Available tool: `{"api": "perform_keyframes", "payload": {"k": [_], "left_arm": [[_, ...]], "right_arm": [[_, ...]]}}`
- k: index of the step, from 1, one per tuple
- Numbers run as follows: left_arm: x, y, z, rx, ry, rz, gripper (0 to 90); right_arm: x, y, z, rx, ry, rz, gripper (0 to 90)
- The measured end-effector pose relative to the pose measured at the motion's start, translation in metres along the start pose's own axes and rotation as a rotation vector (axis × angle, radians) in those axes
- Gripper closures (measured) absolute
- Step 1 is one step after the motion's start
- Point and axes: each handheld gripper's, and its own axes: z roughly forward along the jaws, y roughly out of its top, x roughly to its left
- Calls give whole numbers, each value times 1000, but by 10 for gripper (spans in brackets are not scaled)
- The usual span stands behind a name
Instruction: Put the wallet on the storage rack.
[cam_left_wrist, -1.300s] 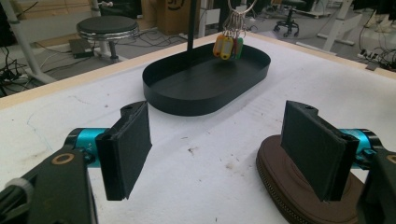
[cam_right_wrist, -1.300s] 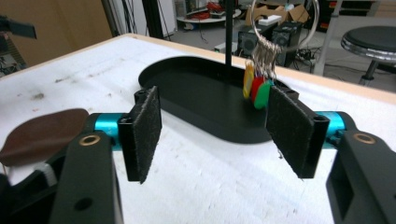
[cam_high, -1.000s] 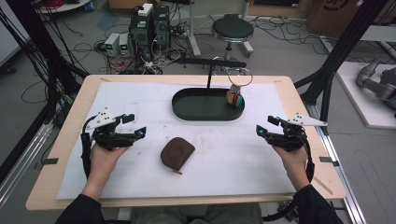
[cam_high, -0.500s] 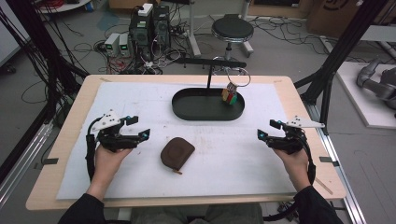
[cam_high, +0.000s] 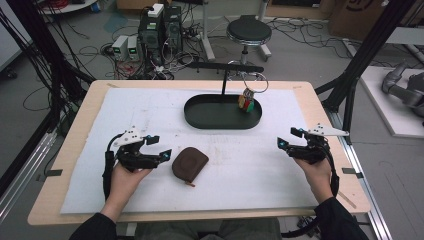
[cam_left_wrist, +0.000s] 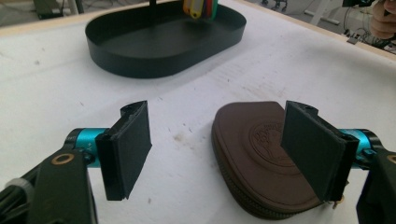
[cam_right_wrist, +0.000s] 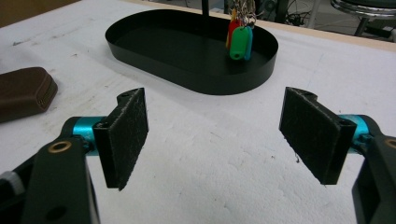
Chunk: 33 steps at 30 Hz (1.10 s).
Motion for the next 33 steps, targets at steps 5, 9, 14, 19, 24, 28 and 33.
{"api": "perform_keyframes", "payload": {"k": [5, 9, 14, 19, 24, 28, 33], "left_arm": [[-7, -7, 4, 33, -2, -44, 296], [-12, -15, 7, 71, -6, -105, 349], [-14, -20, 11, 120, -11, -165, 434], [-14, -22, 15, 149, -44, -216, 556], [-11, -27, 19, 190, -44, -292, 565], [-8, -29, 20, 179, -94, -328, 638], [-13, -27, 21, 180, -84, -298, 735]], "right_arm": [[1, 0, 2, 5, 6, -12, 250], [4, 0, 3, 8, 10, -25, 272], [5, 1, 4, 11, 10, -35, 274], [6, 1, 5, 18, 12, -49, 276], [8, 1, 7, 23, 13, -60, 277], [8, 1, 7, 26, 15, -66, 305], [9, 1, 8, 30, 14, -75, 306]]}}
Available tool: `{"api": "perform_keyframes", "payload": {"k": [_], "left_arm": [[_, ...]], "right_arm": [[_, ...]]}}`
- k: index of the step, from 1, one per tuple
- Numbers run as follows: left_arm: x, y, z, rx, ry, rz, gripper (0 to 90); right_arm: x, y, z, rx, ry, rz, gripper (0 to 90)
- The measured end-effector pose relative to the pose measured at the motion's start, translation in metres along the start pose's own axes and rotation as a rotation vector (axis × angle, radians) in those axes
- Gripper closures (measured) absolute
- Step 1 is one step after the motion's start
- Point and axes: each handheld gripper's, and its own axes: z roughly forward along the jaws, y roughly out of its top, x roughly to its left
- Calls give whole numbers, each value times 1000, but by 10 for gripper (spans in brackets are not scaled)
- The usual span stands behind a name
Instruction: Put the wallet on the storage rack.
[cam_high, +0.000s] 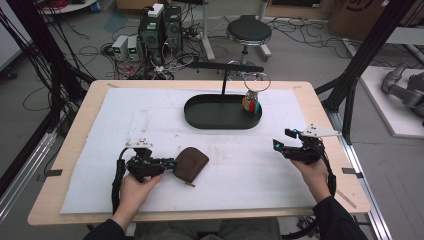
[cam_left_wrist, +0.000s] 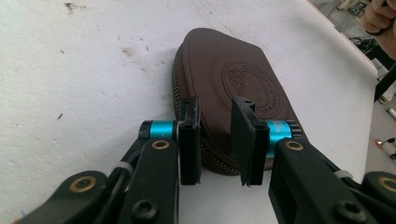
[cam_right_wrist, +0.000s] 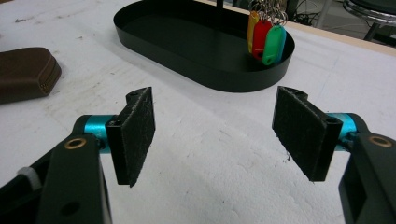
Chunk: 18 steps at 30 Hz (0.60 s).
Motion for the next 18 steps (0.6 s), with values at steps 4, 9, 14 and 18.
{"api": "perform_keyframes", "payload": {"k": [4, 9, 14, 18], "left_arm": [[-3, 1, 1, -6, -5, 45, 821], [-14, 6, 3, -25, 0, 125, 848], [-20, 10, 2, -54, -17, 171, 858], [-27, 13, 2, -75, -34, 212, 861]], "right_arm": [[0, 0, 0, -3, -1, -3, 308], [-1, 0, -1, -7, -1, 3, 310], [0, 0, -1, -11, 0, 4, 320], [1, 1, -1, -18, 7, -10, 337]]}}
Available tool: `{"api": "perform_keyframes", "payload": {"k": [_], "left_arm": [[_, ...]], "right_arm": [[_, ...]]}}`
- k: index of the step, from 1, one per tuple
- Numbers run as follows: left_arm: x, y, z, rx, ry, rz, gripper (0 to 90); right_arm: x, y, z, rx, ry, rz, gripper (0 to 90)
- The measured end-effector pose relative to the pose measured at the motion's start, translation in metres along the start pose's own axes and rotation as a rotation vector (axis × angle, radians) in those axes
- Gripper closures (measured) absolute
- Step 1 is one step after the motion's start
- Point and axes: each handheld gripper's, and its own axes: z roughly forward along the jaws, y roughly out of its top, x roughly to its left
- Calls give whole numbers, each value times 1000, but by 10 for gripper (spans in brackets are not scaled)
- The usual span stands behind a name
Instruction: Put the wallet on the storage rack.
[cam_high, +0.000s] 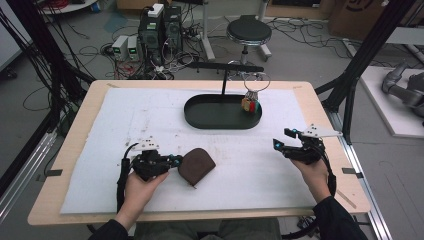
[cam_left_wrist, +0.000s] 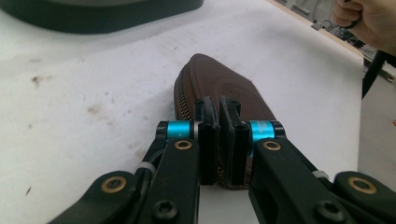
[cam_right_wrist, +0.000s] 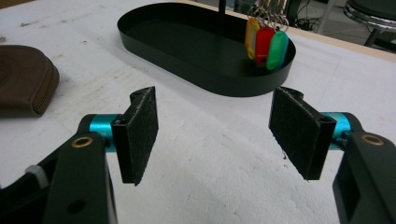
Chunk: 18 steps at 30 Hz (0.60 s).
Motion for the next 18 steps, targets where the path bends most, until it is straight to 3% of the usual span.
{"api": "perform_keyframes", "payload": {"k": [11, 18], "left_arm": [[-28, 13, 6, -20, -29, 154, 865], [-43, 16, 11, -23, -56, 233, 867]], "right_arm": [[3, 1, 0, -16, 43, 0, 339], [10, 5, 3, -40, 138, -12, 334]]}}
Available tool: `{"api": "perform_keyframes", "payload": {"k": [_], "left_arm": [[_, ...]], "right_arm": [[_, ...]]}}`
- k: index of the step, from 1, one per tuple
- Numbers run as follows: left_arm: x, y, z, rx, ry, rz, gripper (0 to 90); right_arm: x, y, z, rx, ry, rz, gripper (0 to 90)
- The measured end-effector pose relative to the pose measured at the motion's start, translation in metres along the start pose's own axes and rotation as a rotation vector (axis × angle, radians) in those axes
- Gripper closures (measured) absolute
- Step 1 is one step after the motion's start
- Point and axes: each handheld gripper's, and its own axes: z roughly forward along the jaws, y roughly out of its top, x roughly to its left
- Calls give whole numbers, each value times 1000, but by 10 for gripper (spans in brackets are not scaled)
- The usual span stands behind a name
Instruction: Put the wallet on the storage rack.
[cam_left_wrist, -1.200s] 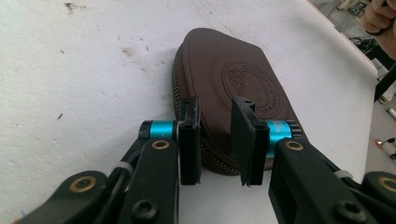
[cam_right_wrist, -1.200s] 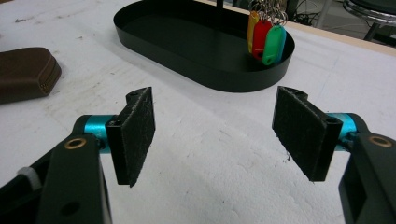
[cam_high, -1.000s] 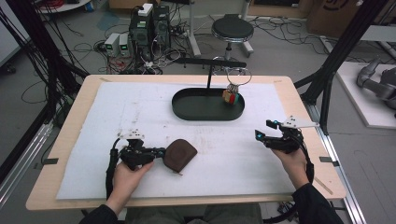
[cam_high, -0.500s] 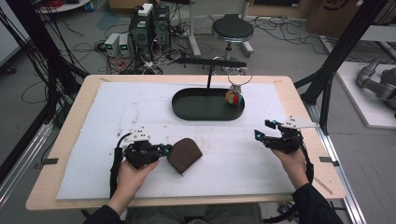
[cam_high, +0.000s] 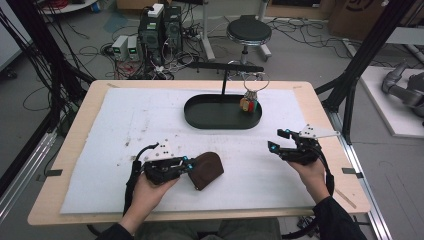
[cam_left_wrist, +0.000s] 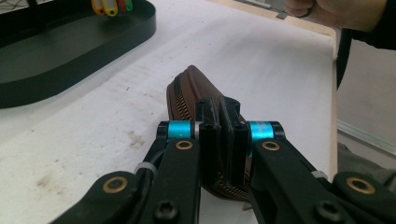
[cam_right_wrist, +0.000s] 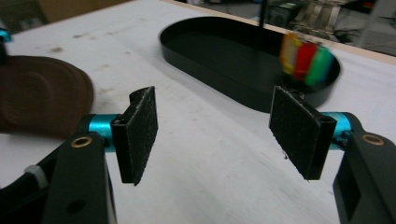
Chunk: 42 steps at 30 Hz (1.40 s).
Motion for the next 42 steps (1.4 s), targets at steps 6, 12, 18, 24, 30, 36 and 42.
{"api": "perform_keyframes", "payload": {"k": [6, 12, 18, 24, 30, 36, 42], "left_arm": [[-5, 3, 2, -14, -26, 49, 869], [-9, 5, 3, -27, -55, 72, 869], [-11, 6, 4, -25, -85, 97, 869], [-12, 6, 4, -25, -96, 106, 868], [-13, 6, 5, -23, -108, 119, 868], [-14, 7, 5, -17, -117, 136, 868], [-15, 6, 5, -17, -119, 146, 868]], "right_arm": [[13, 5, 13, 18, 110, -35, 323], [27, 11, 28, 31, 212, -62, 315], [40, 15, 46, 67, 311, -96, 315], [50, 20, 65, 92, 405, -120, 315], [62, 19, 81, 153, 475, -147, 318], [73, 18, 97, 196, 508, -184, 334], [80, 17, 106, 223, 531, -211, 364]]}}
